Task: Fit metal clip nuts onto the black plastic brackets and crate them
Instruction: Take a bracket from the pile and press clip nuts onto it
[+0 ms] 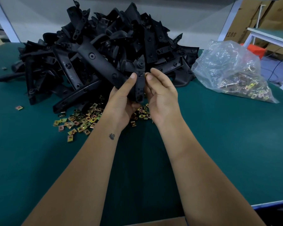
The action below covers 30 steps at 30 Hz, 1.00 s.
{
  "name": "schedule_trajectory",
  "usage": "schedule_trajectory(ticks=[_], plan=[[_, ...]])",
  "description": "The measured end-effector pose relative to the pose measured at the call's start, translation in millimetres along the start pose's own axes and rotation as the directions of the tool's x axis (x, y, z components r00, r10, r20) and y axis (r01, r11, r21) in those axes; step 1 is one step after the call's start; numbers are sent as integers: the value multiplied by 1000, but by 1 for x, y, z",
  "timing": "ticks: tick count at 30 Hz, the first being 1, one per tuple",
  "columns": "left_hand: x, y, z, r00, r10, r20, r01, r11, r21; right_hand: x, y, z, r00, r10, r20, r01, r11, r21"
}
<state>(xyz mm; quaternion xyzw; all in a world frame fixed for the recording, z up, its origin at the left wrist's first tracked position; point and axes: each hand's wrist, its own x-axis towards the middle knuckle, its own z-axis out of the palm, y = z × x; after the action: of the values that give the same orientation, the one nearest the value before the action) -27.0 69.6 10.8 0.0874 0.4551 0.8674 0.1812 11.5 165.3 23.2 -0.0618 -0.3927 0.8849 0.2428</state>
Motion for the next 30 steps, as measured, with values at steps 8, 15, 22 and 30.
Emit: schedule_trajectory(ticks=[8,15,22,30], plan=[[-3,0,0,998,16,57,-18,999,28,-5,-6,4,997,-38,-59,36,998,-43],[-4,0,-1,994,59,92,-63,997,37,-8,-10,5,997,-28,-75,18,992,-125],[-3,-1,-3,994,73,86,-77,996,53,-6,-10,3,999,6,-34,-9,994,-113],[-1,-3,-3,991,78,108,-83,996,44,-7,-6,6,1000,18,-18,-20,996,-91]])
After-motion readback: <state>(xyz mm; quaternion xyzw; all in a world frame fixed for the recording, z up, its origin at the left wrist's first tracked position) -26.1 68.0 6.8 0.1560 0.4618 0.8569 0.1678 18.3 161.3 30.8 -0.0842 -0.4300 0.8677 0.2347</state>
